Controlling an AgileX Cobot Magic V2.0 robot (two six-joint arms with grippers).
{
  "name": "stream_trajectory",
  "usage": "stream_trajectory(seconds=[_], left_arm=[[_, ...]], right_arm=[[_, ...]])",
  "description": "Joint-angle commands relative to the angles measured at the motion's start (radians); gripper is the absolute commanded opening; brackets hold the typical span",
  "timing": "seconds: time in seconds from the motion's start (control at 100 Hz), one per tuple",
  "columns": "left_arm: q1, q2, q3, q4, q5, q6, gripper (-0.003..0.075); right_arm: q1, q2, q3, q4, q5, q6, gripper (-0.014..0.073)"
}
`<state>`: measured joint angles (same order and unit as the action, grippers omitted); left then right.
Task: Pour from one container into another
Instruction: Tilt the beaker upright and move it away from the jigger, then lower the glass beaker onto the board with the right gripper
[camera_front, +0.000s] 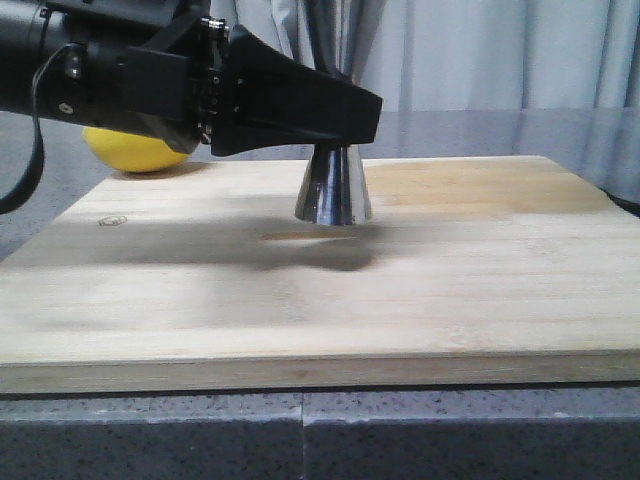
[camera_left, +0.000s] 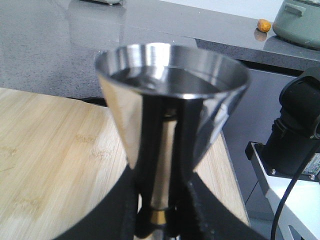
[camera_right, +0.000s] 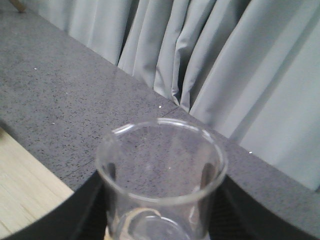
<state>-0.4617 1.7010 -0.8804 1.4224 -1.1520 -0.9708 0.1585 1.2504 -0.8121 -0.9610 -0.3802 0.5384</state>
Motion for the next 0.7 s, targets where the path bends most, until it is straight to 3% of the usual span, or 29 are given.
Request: stream_trajectory(seconds=[0.0, 0.18, 0.69], left_arm=[[0.001, -0.048, -0.029, -0.038, -0.100, -0.010, -0.0019], [0.001, -0.048, -0.029, -0.038, -0.103, -0.012, -0.0019], [0.001, -0.048, -0.029, -0.038, -0.103, -0.012, -0.0019]], right_arm=[[-0.069, 0.029, 0.006, 0.031, -0.195, 0.034, 0.0195], [-0.125, 0.111, 0.076, 0.023, -0.408, 0.034, 0.0195], [-0.125, 0.223, 0.178, -0.020, -0.530, 0.018, 0.0195]])
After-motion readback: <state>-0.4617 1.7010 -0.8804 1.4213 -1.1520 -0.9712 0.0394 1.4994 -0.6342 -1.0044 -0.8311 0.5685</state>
